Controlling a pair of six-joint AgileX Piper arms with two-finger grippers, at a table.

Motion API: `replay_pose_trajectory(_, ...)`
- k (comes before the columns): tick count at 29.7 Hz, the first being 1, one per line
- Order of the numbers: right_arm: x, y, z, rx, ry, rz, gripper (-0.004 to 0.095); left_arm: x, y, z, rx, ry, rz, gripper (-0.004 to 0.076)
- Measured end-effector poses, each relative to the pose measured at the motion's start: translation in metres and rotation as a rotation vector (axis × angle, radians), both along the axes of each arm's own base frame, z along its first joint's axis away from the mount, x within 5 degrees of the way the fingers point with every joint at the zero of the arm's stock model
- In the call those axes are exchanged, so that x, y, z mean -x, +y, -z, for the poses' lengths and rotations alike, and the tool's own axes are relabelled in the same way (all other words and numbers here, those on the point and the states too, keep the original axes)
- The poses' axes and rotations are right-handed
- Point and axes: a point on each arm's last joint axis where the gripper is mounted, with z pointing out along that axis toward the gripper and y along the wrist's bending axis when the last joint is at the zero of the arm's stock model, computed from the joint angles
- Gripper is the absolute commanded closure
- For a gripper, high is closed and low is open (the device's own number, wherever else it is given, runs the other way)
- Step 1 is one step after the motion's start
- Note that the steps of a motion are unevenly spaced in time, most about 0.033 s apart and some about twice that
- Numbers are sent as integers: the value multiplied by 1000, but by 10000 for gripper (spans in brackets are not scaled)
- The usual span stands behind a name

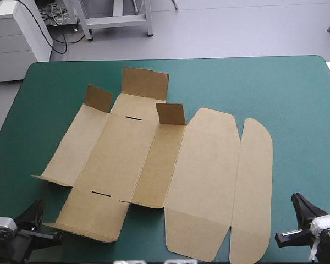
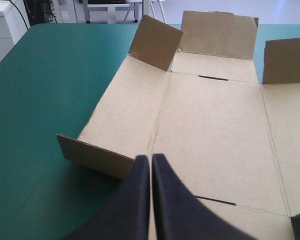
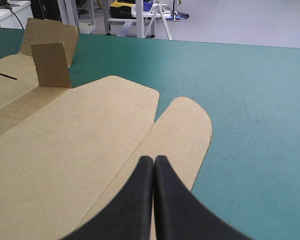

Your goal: Fold the box

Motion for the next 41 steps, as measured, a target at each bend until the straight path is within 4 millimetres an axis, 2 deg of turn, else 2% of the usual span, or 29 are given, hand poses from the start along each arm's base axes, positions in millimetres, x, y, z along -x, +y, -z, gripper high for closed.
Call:
replay_pose_trajectory(21,0,0,0,0,0,0,925,0,0,0,-3,0,1,731)
replay_pose_trajectory(25,0,0,0,0,0,0,891,0,0,0,-3,0,1,731)
replay_pose_trajectory(27,0,0,0,-5,1,-3,831,0,0,0,-3,0,1,731)
replay_pose_trajectory(29,0,0,0,-6,1,-3,719,0,0,0,-3,0,1,731)
replay_pose_trajectory(35,0,0,0,-6,1,-4,252,0,0,0,-3,0,1,731)
replay_pose_trajectory(38,0,0,0,-6,1,-4,152,0,0,0,-3,0,1,731)
replay_pose_trajectory(41,0,0,0,-6,1,-4,151,0,0,0,-3,0,1,731)
